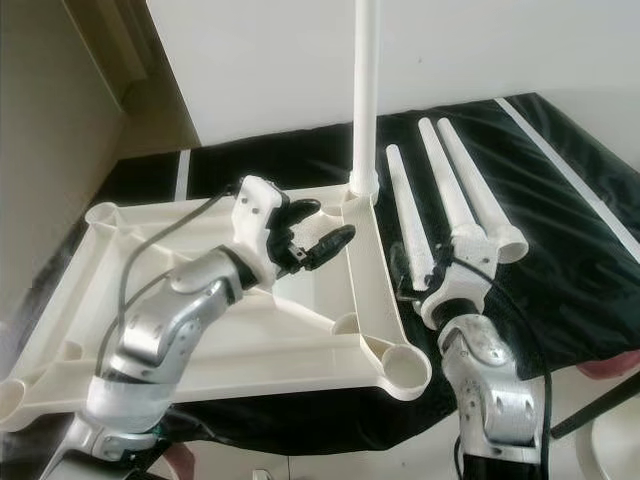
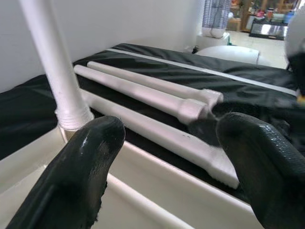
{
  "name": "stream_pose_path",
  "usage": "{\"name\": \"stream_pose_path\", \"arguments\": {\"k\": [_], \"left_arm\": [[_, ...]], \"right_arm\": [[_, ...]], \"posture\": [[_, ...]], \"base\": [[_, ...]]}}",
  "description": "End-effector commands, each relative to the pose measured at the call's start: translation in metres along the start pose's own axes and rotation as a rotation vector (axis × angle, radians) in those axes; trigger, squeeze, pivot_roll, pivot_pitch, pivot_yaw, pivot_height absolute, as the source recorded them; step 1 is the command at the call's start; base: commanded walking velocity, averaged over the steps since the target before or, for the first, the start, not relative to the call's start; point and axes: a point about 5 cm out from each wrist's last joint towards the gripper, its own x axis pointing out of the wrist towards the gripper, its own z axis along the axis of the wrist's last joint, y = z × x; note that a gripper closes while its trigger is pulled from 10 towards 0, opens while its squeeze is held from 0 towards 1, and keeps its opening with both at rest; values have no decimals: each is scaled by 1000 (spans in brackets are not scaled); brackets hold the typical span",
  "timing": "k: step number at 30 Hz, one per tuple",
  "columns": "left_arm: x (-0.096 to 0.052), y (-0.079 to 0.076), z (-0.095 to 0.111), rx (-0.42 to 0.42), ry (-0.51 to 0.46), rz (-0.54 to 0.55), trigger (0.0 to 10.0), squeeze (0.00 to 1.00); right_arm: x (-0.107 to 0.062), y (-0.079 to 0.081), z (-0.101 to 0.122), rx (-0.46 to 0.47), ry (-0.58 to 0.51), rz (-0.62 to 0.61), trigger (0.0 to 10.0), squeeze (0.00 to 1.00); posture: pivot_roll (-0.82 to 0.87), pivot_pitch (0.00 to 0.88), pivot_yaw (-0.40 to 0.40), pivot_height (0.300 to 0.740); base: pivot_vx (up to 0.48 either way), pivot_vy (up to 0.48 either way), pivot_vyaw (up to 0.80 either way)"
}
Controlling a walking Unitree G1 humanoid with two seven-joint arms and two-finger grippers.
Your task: Building children table
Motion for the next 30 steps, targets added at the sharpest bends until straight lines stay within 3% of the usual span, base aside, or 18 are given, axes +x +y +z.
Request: {"name": "stream_pose_path", "arguments": {"k": [1, 3, 6, 11, 14, 19, 30], "left_arm": [[-2, -16, -2, -12, 4, -219, 10000, 0], [-4, -20, -5, -11, 7, -256, 10000, 0], [-5, -25, -13, -5, 57, -310, 10000, 0], [-10, -37, -16, -8, 93, -406, 10000, 0], [-10, -40, -14, -9, 94, -408, 10000, 0], [-11, -42, -14, 51, 111, -397, 10000, 0], [-14, -52, -13, 46, 101, -388, 10000, 0]], "right_arm": [[6, -7, -3, -49, 39, -48, 10000, 0], [12, -12, -3, -100, 55, -87, 10000, 0], [25, -18, -2, -104, 91, -140, 10000, 0], [46, -9, 12, -68, 47, -121, 10000, 0], [57, -2, 16, -61, 69, -80, 10000, 0], [72, 8, 10, -141, 181, -13, 10000, 0], [76, 9, -10, -171, 381, -17, 10000, 0]], "posture": [[-105, 26, 86, 740], [-106, 22, 87, 740], [-107, 20, 86, 740], [-98, 16, 81, 740], [-86, 21, 72, 740], [-74, 27, 63, 740], [-36, 44, 28, 740]], "base": [[0, 0, 0], [0, 0, 0], [0, 0, 0], [0, 0, 0], [0, 0, 0], [0, 0, 0], [0, 0, 0]]}}
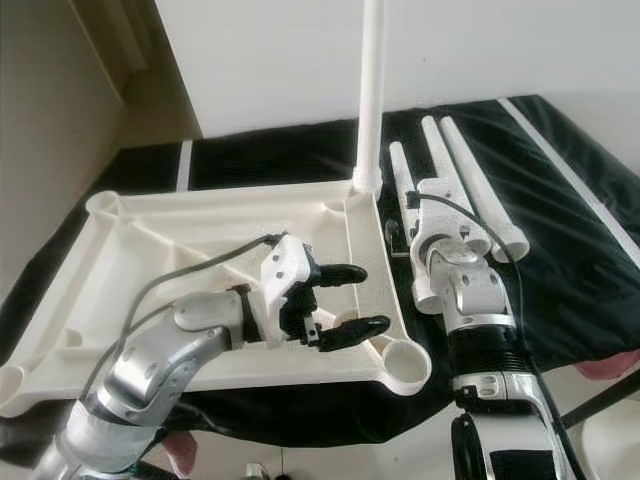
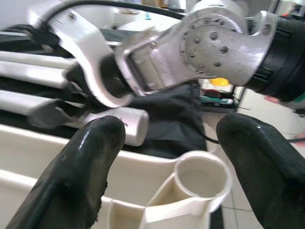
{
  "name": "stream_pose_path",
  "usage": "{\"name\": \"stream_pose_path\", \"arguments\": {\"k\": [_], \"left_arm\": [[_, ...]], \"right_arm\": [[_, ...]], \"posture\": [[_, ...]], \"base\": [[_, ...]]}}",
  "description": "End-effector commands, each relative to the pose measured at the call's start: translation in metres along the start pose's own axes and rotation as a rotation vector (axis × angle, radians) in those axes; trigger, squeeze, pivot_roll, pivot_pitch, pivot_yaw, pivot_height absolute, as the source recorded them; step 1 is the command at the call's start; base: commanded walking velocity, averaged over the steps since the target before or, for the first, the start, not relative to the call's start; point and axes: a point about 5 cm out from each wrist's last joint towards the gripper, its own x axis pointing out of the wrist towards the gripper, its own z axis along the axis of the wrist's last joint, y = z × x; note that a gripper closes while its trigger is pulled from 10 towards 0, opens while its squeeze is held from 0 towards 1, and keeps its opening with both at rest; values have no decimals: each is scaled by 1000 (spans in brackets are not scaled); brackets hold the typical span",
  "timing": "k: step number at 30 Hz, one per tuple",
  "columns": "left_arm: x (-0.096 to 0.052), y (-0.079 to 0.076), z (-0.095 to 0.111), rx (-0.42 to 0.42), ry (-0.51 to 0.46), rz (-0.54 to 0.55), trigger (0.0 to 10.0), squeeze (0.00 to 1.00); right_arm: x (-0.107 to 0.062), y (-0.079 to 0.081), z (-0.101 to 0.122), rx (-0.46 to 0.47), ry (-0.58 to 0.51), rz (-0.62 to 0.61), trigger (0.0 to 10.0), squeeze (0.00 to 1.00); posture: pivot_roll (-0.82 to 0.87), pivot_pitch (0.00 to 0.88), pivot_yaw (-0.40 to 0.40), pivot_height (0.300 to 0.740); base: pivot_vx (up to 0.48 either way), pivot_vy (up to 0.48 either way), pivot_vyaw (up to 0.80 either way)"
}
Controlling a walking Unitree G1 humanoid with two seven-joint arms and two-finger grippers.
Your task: Building children table
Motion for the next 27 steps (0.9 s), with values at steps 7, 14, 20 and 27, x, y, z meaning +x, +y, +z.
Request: {"name": "stream_pose_path", "arguments": {"k": [7, 14, 20, 27], "left_arm": [[-1, 0, -2, 11, 22, 36, 10000, 0], [-3, 2, -2, 14, 24, 63, 10000, 0], [-6, 4, -2, 22, 31, 76, 10000, 0], [-8, 6, -2, 28, 33, 98, 10000, 0]], "right_arm": [[3, -4, -21, 23, 185, -34, 10000, 0], [8, -8, -23, 54, 234, -67, 10000, 0], [14, -2, -25, 76, 348, -49, 10000, 0], [16, 1, -29, 117, 493, -48, 10000, 0]], "posture": [[-28, 37, 17, 740], [-15, 25, 10, 740], [-6, 23, 4, 740], [-1, 18, -8, 740]], "base": [[0, 0, 0], [0, 0, 0], [0, 0, 0], [0, 0, 0]]}}
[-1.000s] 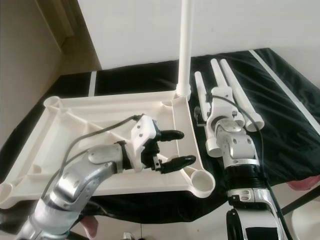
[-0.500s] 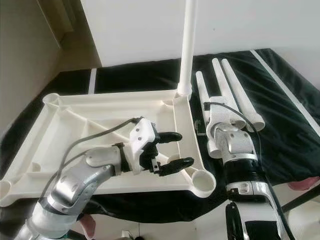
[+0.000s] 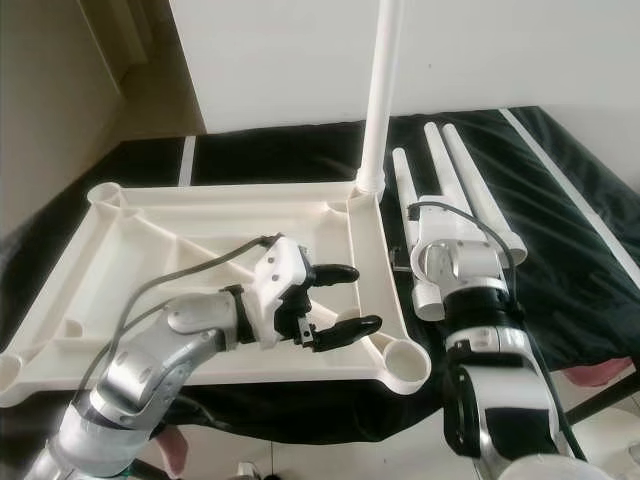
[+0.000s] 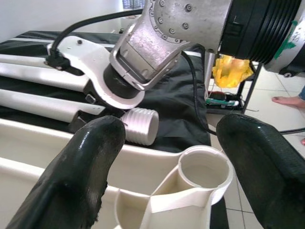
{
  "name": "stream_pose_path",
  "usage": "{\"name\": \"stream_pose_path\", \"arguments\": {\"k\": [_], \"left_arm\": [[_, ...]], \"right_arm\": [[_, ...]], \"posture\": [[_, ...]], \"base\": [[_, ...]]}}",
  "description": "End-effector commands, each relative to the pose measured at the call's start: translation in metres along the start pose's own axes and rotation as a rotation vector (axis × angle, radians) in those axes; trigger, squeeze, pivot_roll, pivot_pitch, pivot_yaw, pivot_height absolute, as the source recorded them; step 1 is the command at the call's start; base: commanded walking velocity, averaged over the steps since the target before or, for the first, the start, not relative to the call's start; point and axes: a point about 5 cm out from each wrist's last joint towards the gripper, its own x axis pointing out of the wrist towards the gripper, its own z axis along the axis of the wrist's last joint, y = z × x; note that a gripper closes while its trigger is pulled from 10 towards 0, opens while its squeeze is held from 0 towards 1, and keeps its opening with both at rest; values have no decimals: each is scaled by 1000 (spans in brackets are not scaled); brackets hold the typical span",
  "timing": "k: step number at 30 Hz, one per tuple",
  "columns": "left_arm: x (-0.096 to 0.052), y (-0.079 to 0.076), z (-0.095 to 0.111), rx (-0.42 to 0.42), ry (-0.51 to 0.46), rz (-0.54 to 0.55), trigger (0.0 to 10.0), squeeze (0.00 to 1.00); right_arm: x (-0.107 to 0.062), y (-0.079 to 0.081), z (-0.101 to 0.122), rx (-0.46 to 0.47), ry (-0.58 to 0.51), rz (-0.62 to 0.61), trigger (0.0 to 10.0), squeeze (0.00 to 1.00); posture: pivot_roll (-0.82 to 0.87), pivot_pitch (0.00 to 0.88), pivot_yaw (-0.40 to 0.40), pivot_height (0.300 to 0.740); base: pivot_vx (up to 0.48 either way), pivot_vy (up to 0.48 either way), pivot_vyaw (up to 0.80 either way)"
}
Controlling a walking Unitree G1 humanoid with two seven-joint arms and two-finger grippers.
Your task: Building children table
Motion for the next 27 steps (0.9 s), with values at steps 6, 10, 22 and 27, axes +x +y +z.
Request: {"name": "stream_pose_path", "arguments": {"k": [6, 10, 22, 27], "left_arm": [[-2, 7, 1, 5, -3, 87, 10000, 0], [0, 9, 2, 8, -6, 96, 10000, 0], [4, 14, 5, 16, -17, 91, 10000, 0], [7, 26, 11, 39, -21, 100, 10000, 0]], "right_arm": [[7, -2, -19, 89, 224, 18, 10000, 0], [7, -1, -21, 113, 284, 47, 10000, 0], [4, -1, -6, 94, 301, 114, 0, 0], [2, -9, 6, 110, 232, 117, 0, 0]], "posture": [[-13, 22, -16, 740], [-17, 28, -15, 740], [-48, 18, 2, 740], [-54, 0, -1, 740]], "base": [[0, 0, 0], [0, 0, 0], [0, 0, 0], [0, 0, 0]]}}
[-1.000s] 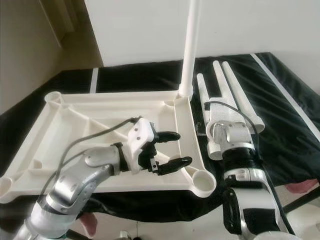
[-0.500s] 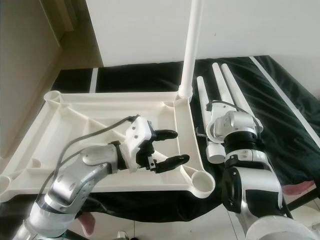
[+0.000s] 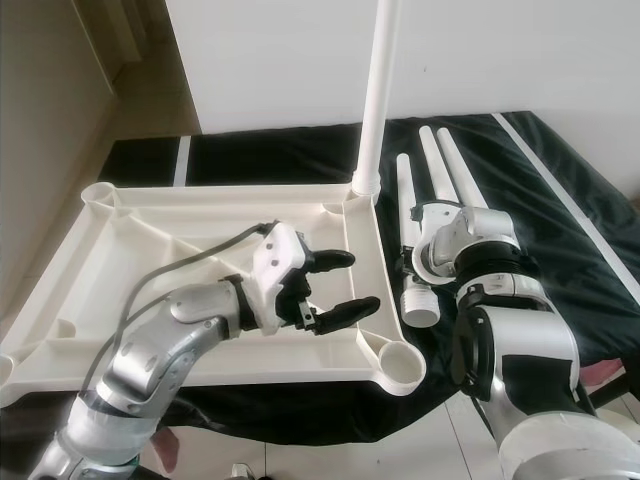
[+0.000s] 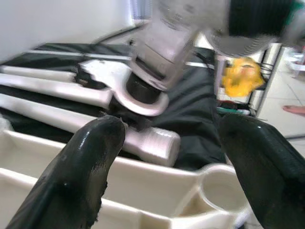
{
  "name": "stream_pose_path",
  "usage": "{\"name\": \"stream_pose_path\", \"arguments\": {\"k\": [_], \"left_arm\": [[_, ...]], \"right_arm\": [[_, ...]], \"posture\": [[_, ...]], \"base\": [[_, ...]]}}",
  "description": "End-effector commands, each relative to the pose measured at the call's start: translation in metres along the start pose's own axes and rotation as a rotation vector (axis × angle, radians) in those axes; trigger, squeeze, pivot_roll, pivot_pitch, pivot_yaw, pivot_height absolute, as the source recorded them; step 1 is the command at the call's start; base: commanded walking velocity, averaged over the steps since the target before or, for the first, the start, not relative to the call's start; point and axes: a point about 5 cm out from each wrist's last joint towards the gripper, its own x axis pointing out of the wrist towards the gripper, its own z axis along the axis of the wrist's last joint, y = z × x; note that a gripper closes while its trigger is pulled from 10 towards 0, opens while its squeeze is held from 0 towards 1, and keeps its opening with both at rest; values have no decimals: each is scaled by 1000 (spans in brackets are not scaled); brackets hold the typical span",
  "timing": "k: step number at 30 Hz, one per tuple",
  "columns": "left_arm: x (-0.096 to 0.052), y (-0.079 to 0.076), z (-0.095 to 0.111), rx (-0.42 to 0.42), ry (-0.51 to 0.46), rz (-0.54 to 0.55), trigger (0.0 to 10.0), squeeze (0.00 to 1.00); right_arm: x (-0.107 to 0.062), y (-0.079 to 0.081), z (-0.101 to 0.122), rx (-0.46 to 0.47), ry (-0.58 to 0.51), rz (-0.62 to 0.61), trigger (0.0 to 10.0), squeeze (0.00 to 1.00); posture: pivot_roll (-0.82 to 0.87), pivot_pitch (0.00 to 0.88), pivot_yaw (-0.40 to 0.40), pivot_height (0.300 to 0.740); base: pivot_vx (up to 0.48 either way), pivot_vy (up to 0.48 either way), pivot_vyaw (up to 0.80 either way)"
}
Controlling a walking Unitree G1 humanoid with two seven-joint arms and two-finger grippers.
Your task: Building children table
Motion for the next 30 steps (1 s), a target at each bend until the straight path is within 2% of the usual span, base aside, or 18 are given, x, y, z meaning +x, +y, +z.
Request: {"name": "stream_pose_path", "arguments": {"k": [1, 4, 7, 9, 10, 11, 14, 15, 18, 19, 20, 21, 22, 25, 26, 28, 29, 30], "left_arm": [[-2, 10, 3, 16, 2, 63, 10000, 0], [-2, 17, 7, 16, -7, 71, 10000, 0], [2, 22, 12, 14, -28, 73, 10000, 0], [2, 22, 12, 14, -28, 73, 10000, 0], [5, 24, 15, 23, -35, 79, 10000, 0], [5, 24, 15, 23, -35, 79, 10000, 0], [11, 32, 21, 53, -59, 110, 10000, 0], [11, 32, 21, 53, -59, 110, 10000, 0], [14, 39, 25, 116, -73, 188, 10000, 0], [14, 40, 26, 122, -74, 201, 10000, 0], [14, 41, 26, 104, -84, 209, 10000, 0], [14, 41, 26, 104, -84, 209, 10000, 0], [12, 43, 25, 87, -90, 233, 10000, 0], [12, 47, 21, 39, -86, 253, 10000, 0], [12, 48, 19, 5, -83, 261, 10000, 0], [12, 60, 10, -132, -84, 344, 10000, 0], [11, 65, 7, -166, -86, 391, 10000, 0], [11, 65, 7, -166, -86, 391, 10000, 0]], "right_arm": [[1, -1, -3, 11, 19, 16, 0, 0], [-1, -4, 3, 15, -29, 11, 0, 0], [-10, -11, 20, 11, -160, -3, 0, 0], [-10, -11, 20, 11, -160, -3, 0, 0], [-15, -14, 29, 24, -247, -2, 10000, 0], [-15, -14, 29, 24, -247, -2, 10000, 0], [-28, -18, 45, 11, -487, -31, 10000, 0], [-28, -18, 45, 11, -487, -31, 10000, 0], [-39, -13, 47, -81, -718, -115, 10000, 0], [-41, -11, 47, -91, -761, -129, 10000, 0], [-41, -7, 42, -47, -801, -74, 10000, 0], [-41, -7, 42, -47, -801, -74, 10000, 0], [-40, -1, 32, 22, -835, 26, 10000, 0], [-37, 2, 22, 57, -844, 91, 10000, 0], [-36, 4, 17, 71, -848, 118, 10000, 0], [-40, 7, 1, 132, -905, 210, 10000, 0], [-44, 8, -2, 124, -944, 207, 10000, 0], [-44, 8, -2, 124, -944, 207, 10000, 0]], "posture": [[-55, 0, 1, 740], [-58, 0, 6, 740], [-64, 0, 11, 740], [-64, 0, 11, 740], [-64, 0, 14, 740], [-64, 0, 14, 740], [-64, 0, 9, 740], [-64, 0, 9, 740], [-70, 0, 3, 740], [-70, 0, 1, 740], [-73, 0, 5, 740], [-73, 0, 5, 740], [-76, 0, 12, 740], [-76, 0, 17, 740], [-72, 0, 22, 740], [-70, 0, 31, 740], [-72, 0, 39, 740], [-72, 0, 39, 740]], "base": [[0, 0, 0], [0, 0, 0], [0, 0, 0], [0, 0, 0], [0, 0, 0], [0, 0, 0], [0, 0, 0], [0, 0, 0], [0, 0, 0], [0, 0, 0], [0, 0, 0], [0, 0, 0], [0, 0, 0], [0, 0, 0], [0, 0, 0], [0, 0, 0], [0, 0, 0], [0, 0, 0]]}}
